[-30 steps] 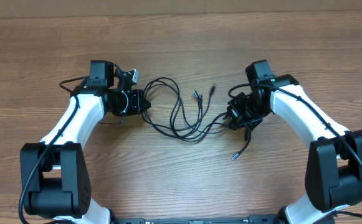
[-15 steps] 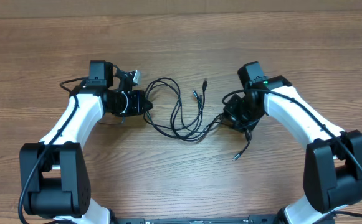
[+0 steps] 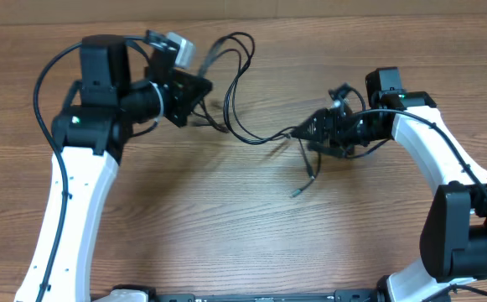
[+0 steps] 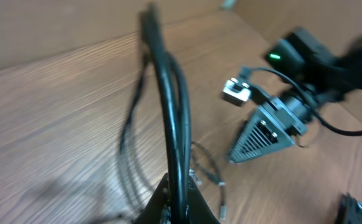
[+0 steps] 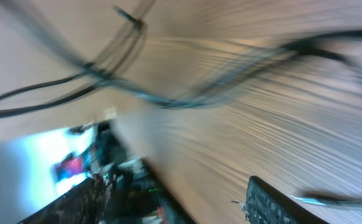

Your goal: Untangle cables

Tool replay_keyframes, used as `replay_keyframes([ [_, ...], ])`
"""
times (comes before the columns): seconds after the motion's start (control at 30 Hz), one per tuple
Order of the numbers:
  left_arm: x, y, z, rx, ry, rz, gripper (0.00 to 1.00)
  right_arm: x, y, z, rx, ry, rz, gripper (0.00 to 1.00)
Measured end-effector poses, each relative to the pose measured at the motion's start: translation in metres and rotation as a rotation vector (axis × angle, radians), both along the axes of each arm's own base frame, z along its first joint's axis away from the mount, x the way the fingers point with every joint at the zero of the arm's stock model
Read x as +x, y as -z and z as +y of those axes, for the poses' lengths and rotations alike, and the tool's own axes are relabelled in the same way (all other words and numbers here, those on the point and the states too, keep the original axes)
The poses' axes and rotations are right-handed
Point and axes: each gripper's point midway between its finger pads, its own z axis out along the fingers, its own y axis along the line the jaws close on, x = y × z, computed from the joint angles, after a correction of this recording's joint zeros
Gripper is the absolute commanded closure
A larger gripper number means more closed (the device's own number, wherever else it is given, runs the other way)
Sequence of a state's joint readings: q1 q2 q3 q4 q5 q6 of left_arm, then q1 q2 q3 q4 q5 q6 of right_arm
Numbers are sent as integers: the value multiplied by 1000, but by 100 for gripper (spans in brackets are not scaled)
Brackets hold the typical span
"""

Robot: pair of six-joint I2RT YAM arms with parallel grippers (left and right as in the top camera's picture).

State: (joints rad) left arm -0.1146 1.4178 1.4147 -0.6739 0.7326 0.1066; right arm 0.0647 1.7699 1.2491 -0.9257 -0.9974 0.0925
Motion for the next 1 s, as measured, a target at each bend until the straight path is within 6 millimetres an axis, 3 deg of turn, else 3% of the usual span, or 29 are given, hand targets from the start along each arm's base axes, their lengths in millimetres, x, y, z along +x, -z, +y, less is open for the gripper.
replay_keyframes([
  [0.13,-12,7,-18,22,46,27,96,2,-34,17,194,-94,-157,24],
  [0.37,-13,15,-18,29,27,72,96,-2,-49,32,285,-162,-241,18],
  [0.6,-19,11,-24,-27,44,115,96,7,-41,64,195,-185,-281,17],
  [0.77,-29,7,-31,-76,92,150,96,12,-31,102,89,-158,-285,0],
  [1.0,-41,11,-34,-97,118,213,96,12,-14,140,-68,-69,-279,0],
])
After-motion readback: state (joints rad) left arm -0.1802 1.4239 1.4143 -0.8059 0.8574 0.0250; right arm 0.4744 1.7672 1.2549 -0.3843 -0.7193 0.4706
